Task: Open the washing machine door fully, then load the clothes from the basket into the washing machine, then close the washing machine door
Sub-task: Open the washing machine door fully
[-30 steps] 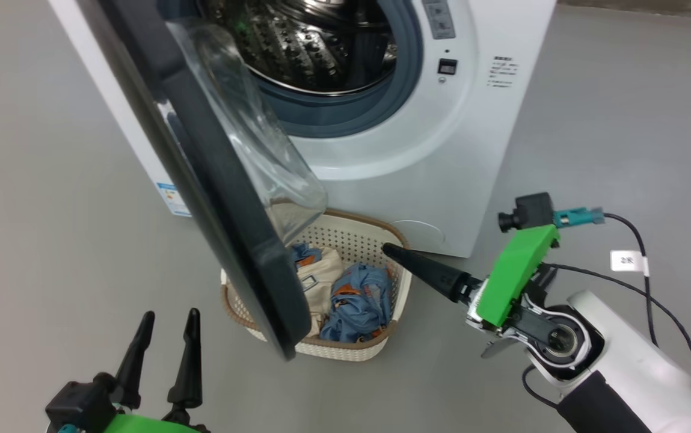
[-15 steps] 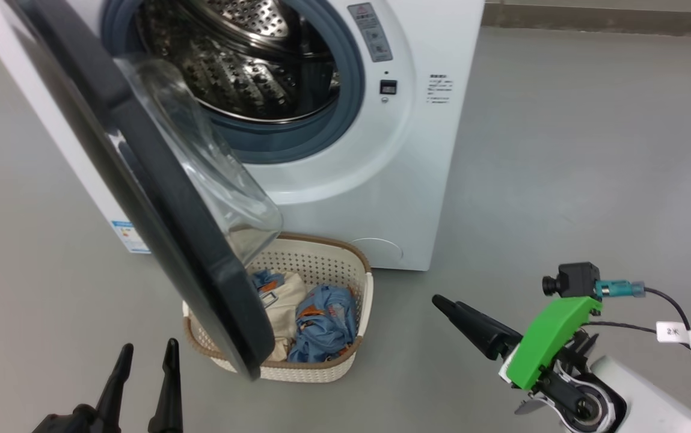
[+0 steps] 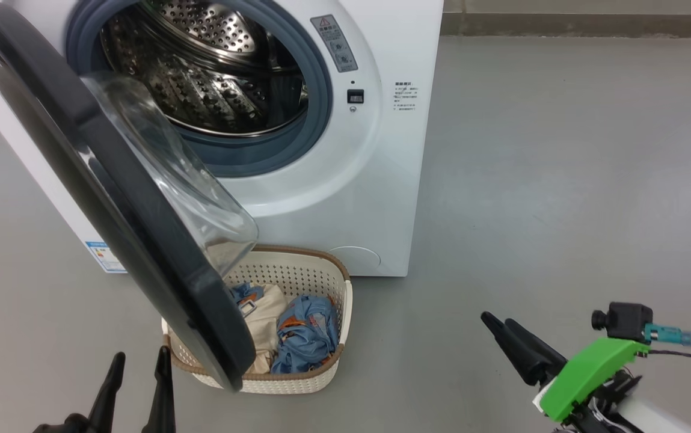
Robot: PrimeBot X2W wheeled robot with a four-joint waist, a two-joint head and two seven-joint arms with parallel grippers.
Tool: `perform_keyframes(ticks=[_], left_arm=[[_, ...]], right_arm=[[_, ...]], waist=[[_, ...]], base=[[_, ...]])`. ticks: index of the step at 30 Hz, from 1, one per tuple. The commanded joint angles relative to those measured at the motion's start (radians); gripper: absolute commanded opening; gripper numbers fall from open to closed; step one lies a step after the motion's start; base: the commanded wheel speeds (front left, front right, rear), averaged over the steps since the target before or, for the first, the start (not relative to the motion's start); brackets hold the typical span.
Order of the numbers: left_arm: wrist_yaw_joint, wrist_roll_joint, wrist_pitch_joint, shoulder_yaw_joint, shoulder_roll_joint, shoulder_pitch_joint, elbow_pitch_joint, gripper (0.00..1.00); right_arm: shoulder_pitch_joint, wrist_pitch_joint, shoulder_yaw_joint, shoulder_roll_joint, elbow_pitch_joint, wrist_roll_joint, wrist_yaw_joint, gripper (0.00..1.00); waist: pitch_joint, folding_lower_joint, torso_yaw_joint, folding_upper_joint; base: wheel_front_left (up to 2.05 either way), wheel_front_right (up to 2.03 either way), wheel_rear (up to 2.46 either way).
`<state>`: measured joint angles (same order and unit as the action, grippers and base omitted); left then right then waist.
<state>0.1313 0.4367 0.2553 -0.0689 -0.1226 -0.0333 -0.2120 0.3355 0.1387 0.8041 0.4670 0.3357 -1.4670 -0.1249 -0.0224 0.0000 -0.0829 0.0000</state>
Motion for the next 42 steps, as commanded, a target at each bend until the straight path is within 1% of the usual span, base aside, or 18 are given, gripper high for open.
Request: perform_keyframes(ticks=[1,5,8,10,13,17,26,27,32,37,42], left_arm=[[-0.001,-0.014,0.006,0.036,-0.008,0.003,0.026,1.00],[-0.001,-0.015,0.006,0.041,-0.003,-0.001,0.024,1.00],[-0.001,-0.014,0.006,0.047,0.001,-0.005,0.023,1.00],[-0.001,-0.014,0.006,0.048,0.002,-0.006,0.022,1.00],[-0.001,-0.016,0.006,0.050,0.005,-0.007,0.024,1.00],[-0.001,-0.017,0.006,0.051,0.007,-0.007,0.025,1.00],[-0.001,-0.015,0.006,0.048,0.005,0.003,0.022,1.00],[-0.001,-0.015,0.006,0.048,0.005,0.003,0.022,1.00],[-0.001,-0.015,0.006,0.046,0.004,0.005,0.021,1.00],[-0.001,-0.015,0.006,0.044,0.004,0.008,0.021,1.00],[-0.001,-0.017,0.006,0.042,0.004,0.010,0.023,1.00]], right_arm=[[-0.015,0.031,0.012,0.025,-0.013,0.024,-0.006,1.00],[-0.036,0.092,0.032,0.045,0.014,0.037,-0.006,1.00],[-0.053,0.115,0.034,0.054,0.033,0.058,-0.006,1.00],[-0.067,0.121,0.018,0.052,0.044,0.071,-0.006,1.00],[-0.091,0.122,-0.063,0.037,0.050,0.141,-0.006,1.00],[-0.138,0.123,-0.163,0.006,0.043,0.277,-0.006,1.00],[-0.229,0.123,-0.384,-0.072,-0.035,0.575,-0.006,1.00],[-0.229,0.123,-0.384,-0.072,-0.035,0.575,-0.006,1.00],[-0.277,0.123,-0.491,-0.114,-0.086,0.726,-0.006,1.00],[-0.312,0.123,-0.586,-0.157,-0.129,0.849,-0.006,1.00],[-0.336,0.123,-0.643,-0.182,-0.163,0.947,-0.006,1.00]], waist=[[0.002,0.0000,0.000,0.0000],[0.009,0.0000,-0.002,0.0000],[0.014,0.0000,-0.006,0.0000],[0.017,0.0000,-0.009,0.0000],[0.017,0.0000,-0.012,0.0000],[0.016,0.0000,-0.016,0.0000],[0.013,0.0000,-0.023,0.0000],[0.013,0.0000,-0.023,0.0000],[0.013,0.0000,-0.027,0.0000],[0.013,0.0000,-0.028,0.0000],[0.011,0.0000,-0.032,0.0000]], base=[[0.00,0.00,0.00],[0.00,0.00,0.00],[0.00,0.00,0.00],[0.00,0.00,0.00],[0.00,0.00,0.00],[0.00,0.00,0.00],[0.00,0.00,0.00],[0.00,0.00,0.00],[0.00,0.00,0.00],[0.00,0.00,0.00],[0.00,0.00,0.00]])
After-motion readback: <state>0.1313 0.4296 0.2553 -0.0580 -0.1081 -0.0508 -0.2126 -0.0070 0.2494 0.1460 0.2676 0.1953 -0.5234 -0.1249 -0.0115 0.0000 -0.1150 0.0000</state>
